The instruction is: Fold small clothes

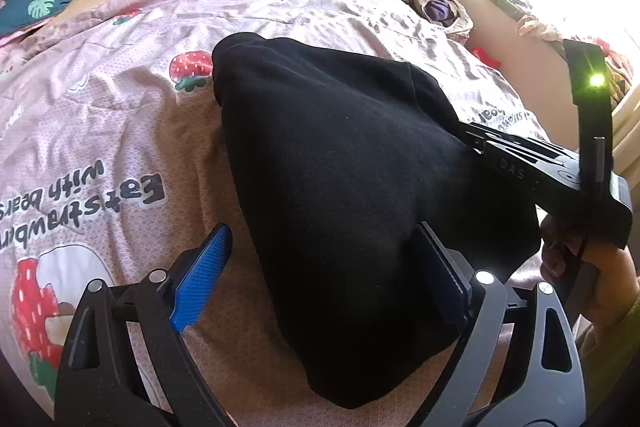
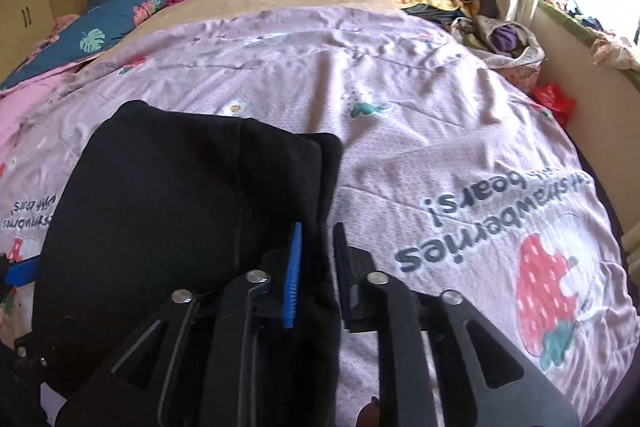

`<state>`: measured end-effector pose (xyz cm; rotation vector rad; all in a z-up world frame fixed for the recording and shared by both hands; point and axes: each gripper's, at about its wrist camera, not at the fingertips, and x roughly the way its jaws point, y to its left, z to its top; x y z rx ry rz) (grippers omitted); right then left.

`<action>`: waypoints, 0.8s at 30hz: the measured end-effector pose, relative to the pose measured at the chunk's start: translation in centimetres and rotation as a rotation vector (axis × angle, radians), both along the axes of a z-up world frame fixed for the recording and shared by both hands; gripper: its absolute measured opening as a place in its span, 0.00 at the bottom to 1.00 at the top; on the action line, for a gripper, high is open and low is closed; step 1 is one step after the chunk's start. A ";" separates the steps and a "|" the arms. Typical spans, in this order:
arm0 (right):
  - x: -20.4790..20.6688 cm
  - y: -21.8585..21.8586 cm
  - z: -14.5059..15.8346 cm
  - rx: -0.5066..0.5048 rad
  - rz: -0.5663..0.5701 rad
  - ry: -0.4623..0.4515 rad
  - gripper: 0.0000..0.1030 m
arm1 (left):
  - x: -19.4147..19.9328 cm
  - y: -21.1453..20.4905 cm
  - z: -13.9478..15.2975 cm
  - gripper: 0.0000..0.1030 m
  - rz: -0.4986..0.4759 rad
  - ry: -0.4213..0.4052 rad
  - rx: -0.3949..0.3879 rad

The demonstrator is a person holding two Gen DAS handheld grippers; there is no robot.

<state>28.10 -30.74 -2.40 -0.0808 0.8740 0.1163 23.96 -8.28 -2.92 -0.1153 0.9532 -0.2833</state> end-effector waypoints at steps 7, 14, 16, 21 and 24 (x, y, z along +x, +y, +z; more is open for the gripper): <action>-3.0 -3.3 2.1 0.149 -0.059 -0.014 0.45 | -0.3 0.6 0.2 0.81 0.007 -0.001 -0.006; -6.6 -5.8 2.4 0.446 -0.021 0.088 0.62 | -1.5 1.4 0.6 0.84 0.006 0.004 -0.053; -7.2 -5.4 1.8 0.464 -0.010 0.121 0.62 | -1.7 1.5 0.4 0.84 0.007 0.012 -0.062; -7.5 -4.8 0.6 0.536 0.004 0.165 0.59 | -1.6 1.9 -0.5 0.87 0.013 0.065 -0.112; -7.1 -3.5 0.3 0.460 0.027 0.176 0.29 | -1.4 2.1 -1.0 0.76 0.020 0.089 -0.167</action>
